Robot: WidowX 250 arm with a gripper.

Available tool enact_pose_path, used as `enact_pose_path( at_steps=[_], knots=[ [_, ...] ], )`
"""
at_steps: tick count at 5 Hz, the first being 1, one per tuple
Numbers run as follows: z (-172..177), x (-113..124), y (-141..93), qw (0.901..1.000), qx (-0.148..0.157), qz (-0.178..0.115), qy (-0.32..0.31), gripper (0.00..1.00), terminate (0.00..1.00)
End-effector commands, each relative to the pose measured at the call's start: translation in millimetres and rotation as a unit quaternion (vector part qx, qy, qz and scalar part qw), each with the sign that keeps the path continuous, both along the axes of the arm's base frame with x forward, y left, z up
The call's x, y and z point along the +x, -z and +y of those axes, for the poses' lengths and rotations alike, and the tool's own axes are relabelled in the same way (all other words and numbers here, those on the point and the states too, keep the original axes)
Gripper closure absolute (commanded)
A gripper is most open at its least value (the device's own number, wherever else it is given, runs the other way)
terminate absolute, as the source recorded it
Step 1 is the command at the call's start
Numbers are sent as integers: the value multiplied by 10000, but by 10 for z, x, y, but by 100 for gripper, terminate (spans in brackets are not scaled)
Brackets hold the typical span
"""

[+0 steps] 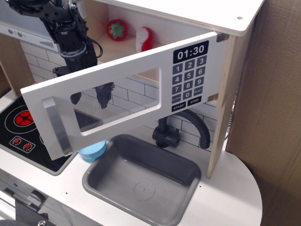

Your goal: Close microwave

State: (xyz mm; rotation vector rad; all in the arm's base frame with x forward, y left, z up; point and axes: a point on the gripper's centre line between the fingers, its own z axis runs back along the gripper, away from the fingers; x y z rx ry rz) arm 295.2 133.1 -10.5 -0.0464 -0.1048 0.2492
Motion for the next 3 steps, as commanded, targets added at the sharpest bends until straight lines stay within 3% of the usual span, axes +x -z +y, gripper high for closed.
enact_pose_path(
  at_steps=[1,2,3],
  knots=[
    [0,0,0,10000,0,0,0,0,0],
    [-13,-79,-414,9995,271,23,-185,0,0],
    [-78,-171,-826,9993,300,90,-191,0,0]
  ],
)
